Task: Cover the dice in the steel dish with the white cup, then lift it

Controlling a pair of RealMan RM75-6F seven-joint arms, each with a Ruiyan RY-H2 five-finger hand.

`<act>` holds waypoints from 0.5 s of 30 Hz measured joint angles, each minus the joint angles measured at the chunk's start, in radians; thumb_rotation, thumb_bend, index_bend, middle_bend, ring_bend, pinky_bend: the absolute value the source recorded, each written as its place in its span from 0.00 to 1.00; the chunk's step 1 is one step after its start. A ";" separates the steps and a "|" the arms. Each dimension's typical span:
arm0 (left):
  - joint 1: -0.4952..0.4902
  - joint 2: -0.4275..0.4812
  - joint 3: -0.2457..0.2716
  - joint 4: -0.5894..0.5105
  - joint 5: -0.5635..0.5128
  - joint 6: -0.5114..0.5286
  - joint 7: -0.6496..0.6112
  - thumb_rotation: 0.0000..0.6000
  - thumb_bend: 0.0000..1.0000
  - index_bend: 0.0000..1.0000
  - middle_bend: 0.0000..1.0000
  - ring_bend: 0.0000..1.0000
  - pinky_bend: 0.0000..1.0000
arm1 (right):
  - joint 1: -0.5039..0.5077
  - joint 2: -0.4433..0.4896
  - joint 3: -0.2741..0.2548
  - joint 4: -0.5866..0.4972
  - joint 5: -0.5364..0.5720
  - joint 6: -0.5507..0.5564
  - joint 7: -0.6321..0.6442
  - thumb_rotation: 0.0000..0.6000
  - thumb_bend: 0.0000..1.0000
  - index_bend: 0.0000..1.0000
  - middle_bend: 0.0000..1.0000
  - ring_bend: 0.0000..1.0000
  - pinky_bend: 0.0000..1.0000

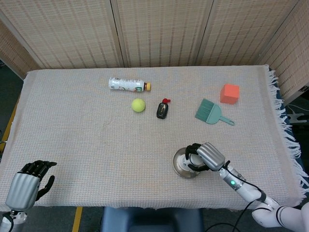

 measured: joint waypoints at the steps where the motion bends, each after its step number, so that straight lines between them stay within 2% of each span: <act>1: 0.000 0.000 0.000 0.000 0.000 0.000 -0.001 1.00 0.40 0.35 0.41 0.35 0.47 | 0.001 0.001 0.000 -0.003 0.000 0.000 -0.002 1.00 0.24 0.70 0.57 0.49 0.79; 15: -0.001 0.001 0.000 0.000 -0.002 -0.002 -0.006 1.00 0.40 0.35 0.41 0.35 0.46 | 0.015 -0.002 0.001 -0.023 0.007 -0.041 -0.021 1.00 0.24 0.70 0.57 0.49 0.79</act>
